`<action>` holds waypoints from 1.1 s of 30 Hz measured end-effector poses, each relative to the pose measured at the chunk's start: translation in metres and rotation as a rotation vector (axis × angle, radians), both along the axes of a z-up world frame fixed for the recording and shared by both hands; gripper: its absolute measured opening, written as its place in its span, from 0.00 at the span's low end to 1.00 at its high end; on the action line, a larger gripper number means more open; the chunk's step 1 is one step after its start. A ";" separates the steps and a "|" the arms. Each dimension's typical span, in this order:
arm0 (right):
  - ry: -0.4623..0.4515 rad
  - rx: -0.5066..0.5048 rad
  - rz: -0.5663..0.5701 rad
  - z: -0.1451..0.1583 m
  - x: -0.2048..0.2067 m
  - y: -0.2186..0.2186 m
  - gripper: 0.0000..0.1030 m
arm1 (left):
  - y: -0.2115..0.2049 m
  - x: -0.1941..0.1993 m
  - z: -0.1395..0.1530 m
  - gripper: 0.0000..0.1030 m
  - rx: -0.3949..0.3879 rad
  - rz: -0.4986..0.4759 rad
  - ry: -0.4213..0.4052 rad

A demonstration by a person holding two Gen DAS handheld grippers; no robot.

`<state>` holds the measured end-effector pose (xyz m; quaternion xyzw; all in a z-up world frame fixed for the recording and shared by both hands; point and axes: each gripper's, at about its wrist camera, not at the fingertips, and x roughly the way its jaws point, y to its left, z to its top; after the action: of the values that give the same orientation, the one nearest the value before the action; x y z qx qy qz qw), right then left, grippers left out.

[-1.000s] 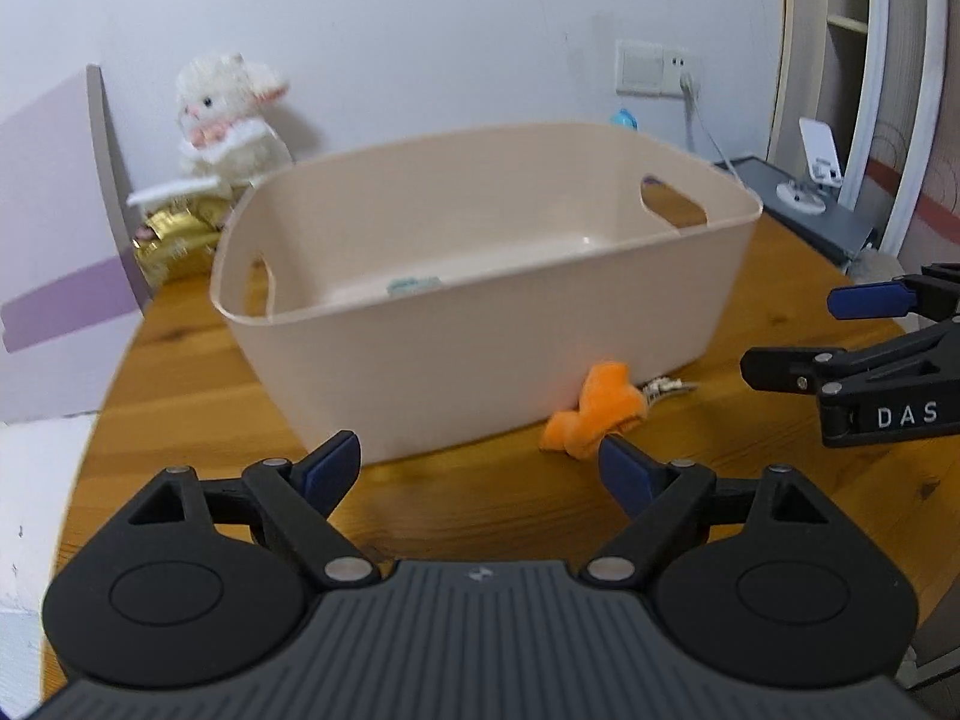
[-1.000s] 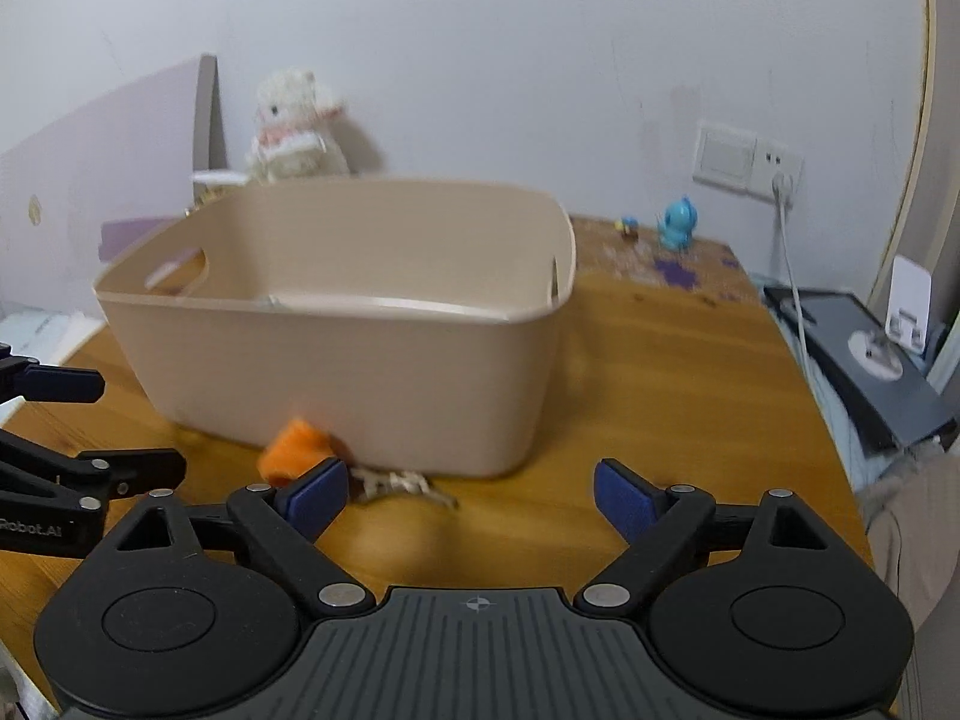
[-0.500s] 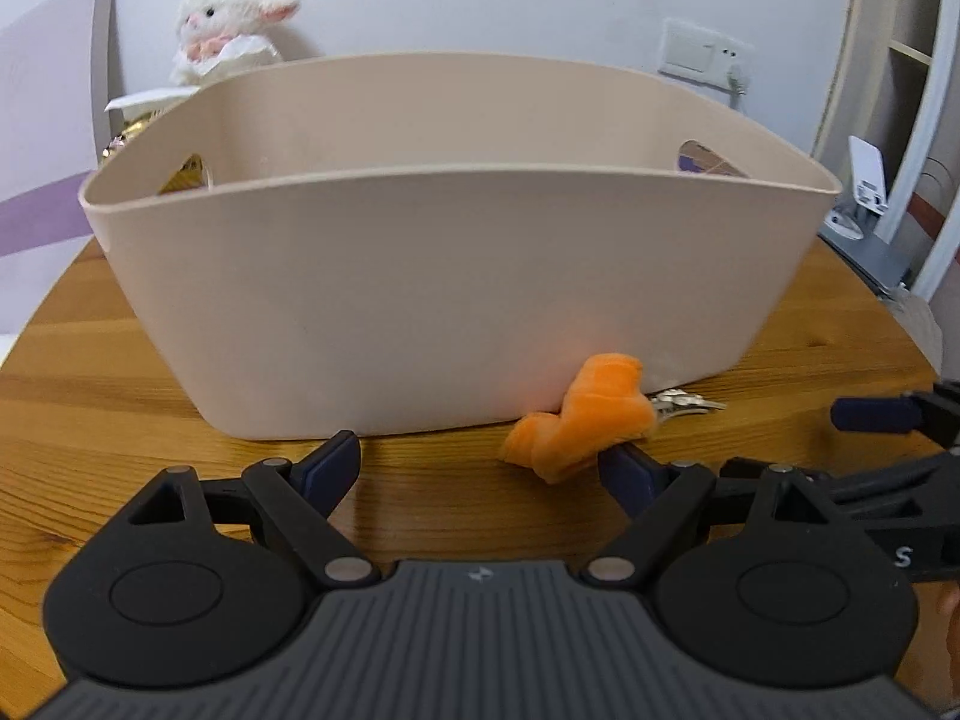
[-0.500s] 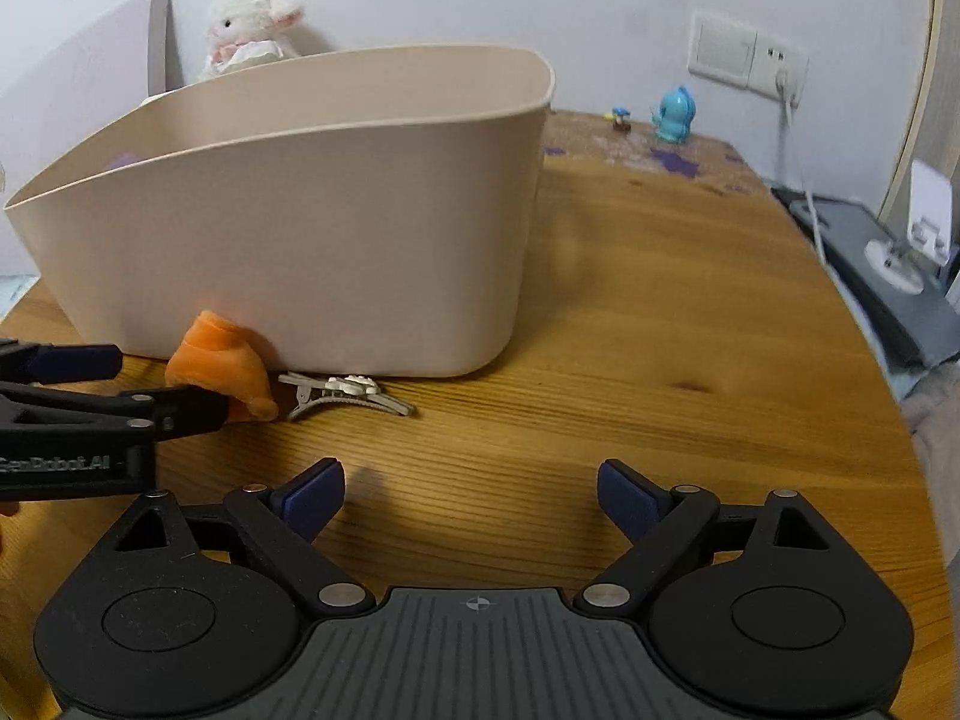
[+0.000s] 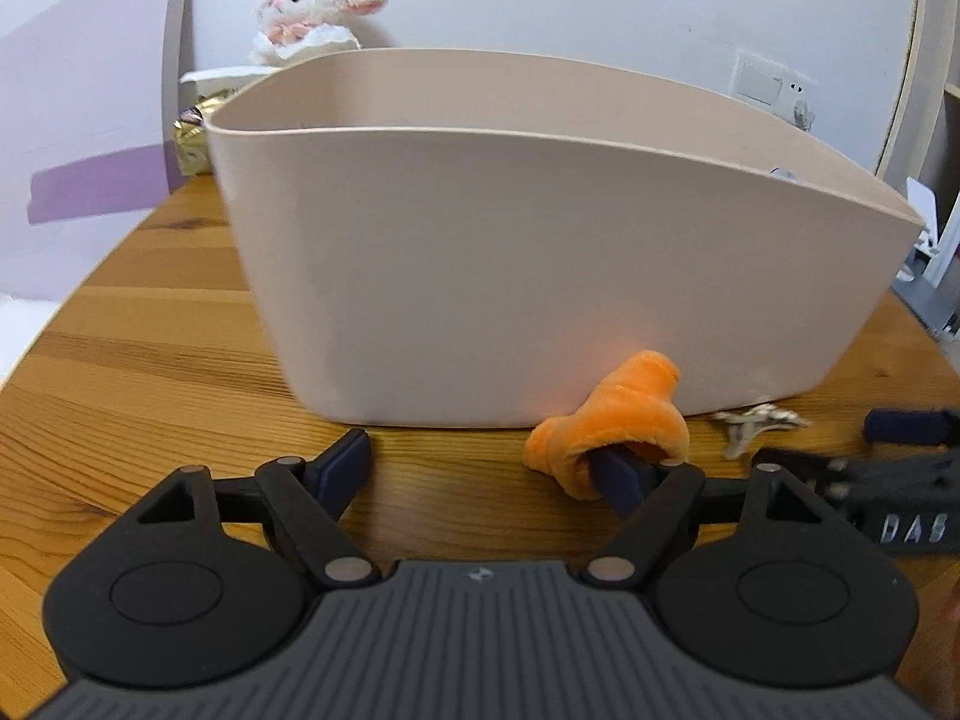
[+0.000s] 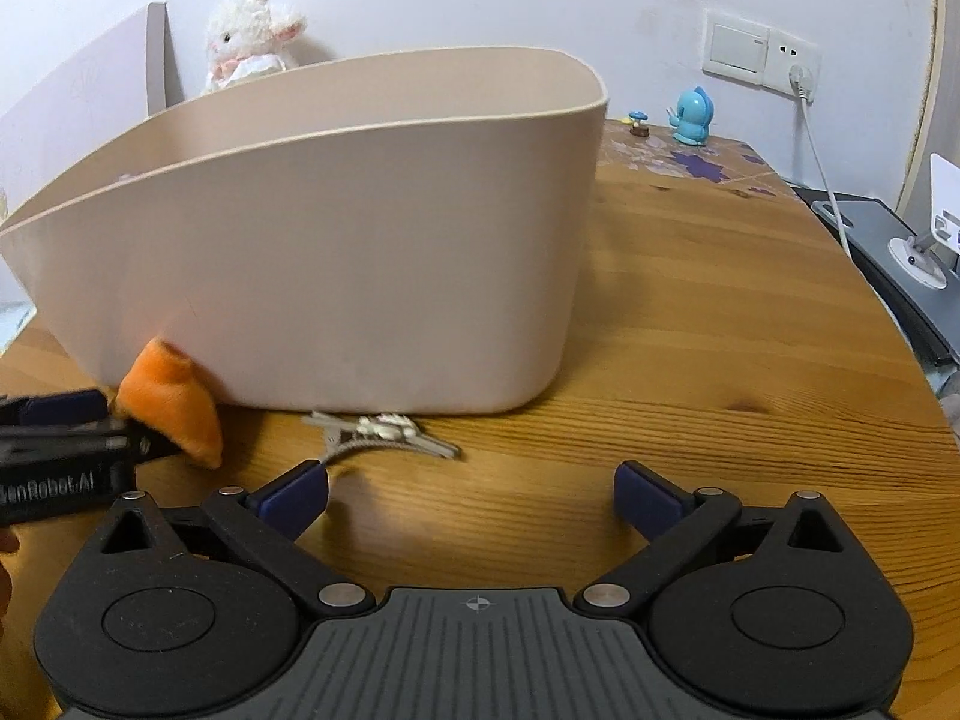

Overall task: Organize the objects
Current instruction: 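Move both tools toward the orange plush toy and metal hair clip, then grasp the orange plush toy with the left tool while the right tool grasps the hair clip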

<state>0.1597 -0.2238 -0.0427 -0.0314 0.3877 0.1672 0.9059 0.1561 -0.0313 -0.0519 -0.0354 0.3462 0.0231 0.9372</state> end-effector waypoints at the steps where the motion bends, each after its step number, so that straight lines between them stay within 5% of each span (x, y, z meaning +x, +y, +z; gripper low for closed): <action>1: -0.007 0.006 -0.002 -0.001 0.001 0.001 1.00 | 0.001 -0.001 -0.001 0.79 0.006 -0.006 -0.008; 12: -0.083 -0.036 -0.029 -0.010 0.004 0.023 0.99 | 0.005 -0.002 0.003 0.66 -0.081 -0.065 -0.044; 15: -0.091 -0.032 -0.030 -0.007 0.002 0.025 0.88 | 0.001 -0.002 0.003 0.42 -0.054 -0.068 -0.045; 18: -0.103 -0.026 -0.027 -0.004 -0.003 0.027 0.70 | 0.002 -0.005 0.002 0.19 -0.113 -0.068 -0.047; 21: -0.105 -0.018 -0.026 0.000 -0.007 0.025 0.53 | 0.000 -0.007 0.001 0.10 -0.108 -0.071 -0.047; 33: -0.053 0.067 -0.017 0.017 -0.019 0.016 0.53 | -0.003 -0.021 0.007 0.08 -0.096 -0.092 -0.015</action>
<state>0.1407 -0.2079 -0.0255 -0.0025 0.3579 0.1715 0.9179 0.1352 -0.0344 -0.0447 -0.0644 0.3414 -0.0366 0.9370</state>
